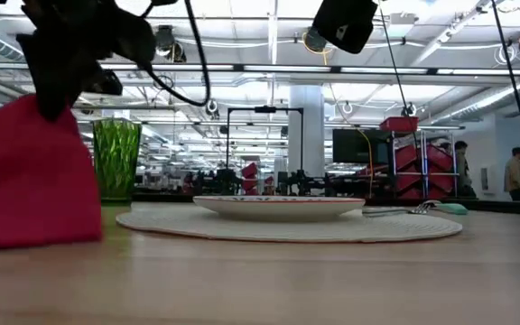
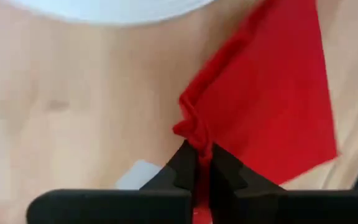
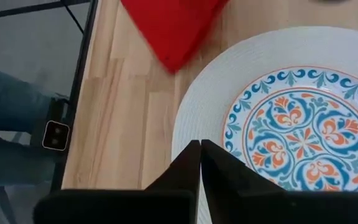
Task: Set table place
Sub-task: Fold the red table napkin
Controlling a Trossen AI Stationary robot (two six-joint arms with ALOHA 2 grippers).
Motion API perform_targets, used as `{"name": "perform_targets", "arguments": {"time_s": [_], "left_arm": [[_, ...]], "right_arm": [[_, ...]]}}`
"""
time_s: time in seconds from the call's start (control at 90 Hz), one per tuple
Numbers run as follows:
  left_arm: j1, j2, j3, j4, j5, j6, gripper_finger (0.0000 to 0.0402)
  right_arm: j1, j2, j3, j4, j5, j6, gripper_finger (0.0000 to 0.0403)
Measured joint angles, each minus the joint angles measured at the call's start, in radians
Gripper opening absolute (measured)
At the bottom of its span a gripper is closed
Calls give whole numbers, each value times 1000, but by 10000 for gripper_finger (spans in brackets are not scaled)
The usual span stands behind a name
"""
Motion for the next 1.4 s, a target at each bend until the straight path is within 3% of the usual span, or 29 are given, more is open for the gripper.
{"name": "perform_targets", "arguments": {"time_s": [0.289,0.556,0.689,1.089,1.3,1.4], "left_arm": [[22,-38,102,-282,-103,11,0],[73,-57,268,-282,-229,-7,0],[91,-56,312,-282,-347,10,0],[95,-56,320,-283,-875,40,0],[60,-56,320,-223,-1001,44,0],[55,-56,320,-218,-1031,143,0]], "right_arm": [[0,0,0,10,-1,0,0],[-2,0,0,25,-1,-5,0],[-2,0,0,29,-1,-8,0],[-2,0,0,30,0,-11,0],[-5,0,0,30,-1,-11,0],[-16,0,0,30,-1,-11,0]]}}
